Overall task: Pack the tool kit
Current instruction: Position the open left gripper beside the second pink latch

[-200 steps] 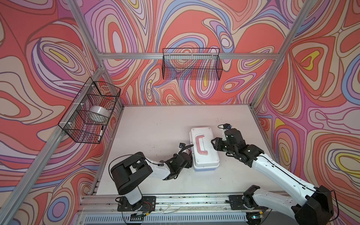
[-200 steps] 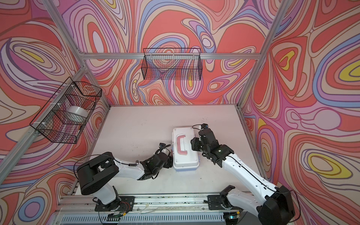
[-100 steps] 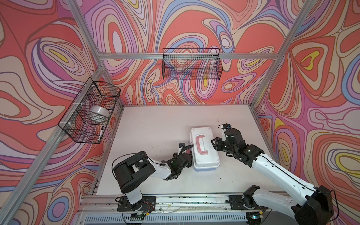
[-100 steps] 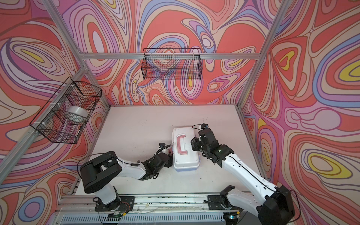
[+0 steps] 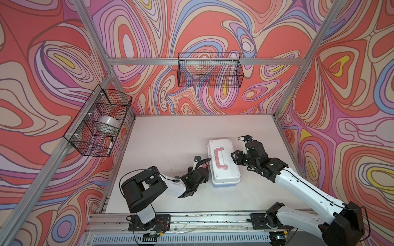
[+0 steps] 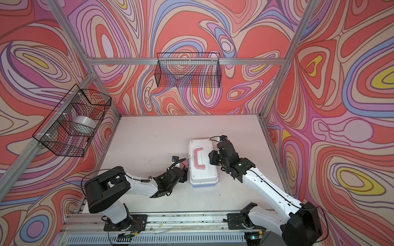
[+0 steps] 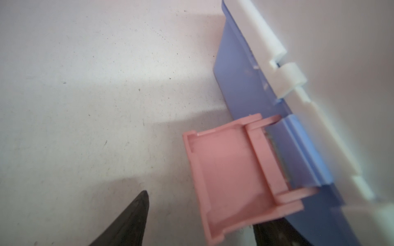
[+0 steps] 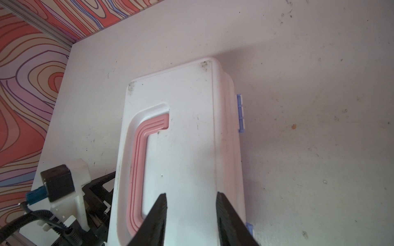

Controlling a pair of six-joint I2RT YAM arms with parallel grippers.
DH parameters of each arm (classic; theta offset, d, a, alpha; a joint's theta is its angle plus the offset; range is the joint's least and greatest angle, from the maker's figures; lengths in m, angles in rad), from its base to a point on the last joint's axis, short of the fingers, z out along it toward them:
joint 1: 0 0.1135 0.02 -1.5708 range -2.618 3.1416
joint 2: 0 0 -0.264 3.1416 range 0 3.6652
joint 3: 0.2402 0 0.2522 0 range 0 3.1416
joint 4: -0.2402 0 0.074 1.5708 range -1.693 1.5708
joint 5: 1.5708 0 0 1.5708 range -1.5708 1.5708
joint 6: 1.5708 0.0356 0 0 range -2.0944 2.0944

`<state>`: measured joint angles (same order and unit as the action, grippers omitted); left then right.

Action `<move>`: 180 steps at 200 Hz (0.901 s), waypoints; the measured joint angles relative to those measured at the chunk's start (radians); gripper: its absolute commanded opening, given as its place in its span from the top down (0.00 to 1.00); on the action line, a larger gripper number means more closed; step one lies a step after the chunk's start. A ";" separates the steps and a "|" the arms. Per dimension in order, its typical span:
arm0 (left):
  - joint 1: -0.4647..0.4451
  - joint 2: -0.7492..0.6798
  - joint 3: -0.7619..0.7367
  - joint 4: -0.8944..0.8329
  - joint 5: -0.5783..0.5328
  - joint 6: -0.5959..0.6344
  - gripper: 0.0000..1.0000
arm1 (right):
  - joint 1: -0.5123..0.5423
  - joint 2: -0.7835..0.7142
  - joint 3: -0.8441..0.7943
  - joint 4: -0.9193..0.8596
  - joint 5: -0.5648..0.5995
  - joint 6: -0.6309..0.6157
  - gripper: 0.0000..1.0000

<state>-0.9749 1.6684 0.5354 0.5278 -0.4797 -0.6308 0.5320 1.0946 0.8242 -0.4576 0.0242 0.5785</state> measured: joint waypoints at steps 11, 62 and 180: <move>0.000 -0.005 0.000 -0.001 -0.003 0.002 0.26 | 0.000 0.000 0.000 0.000 0.000 0.000 0.60; 0.000 -0.049 -0.001 -0.009 -0.019 0.010 0.26 | 0.000 0.000 0.000 -0.001 -0.003 0.000 0.60; 0.000 -0.113 -0.001 -0.035 -0.022 0.018 0.27 | 0.001 0.008 0.000 0.000 -0.007 0.000 0.60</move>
<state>-0.9752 1.5555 0.5346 0.4923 -0.5018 -0.6128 0.5327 1.1027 0.8242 -0.4580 0.0170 0.5781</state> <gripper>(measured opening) 0.729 0.398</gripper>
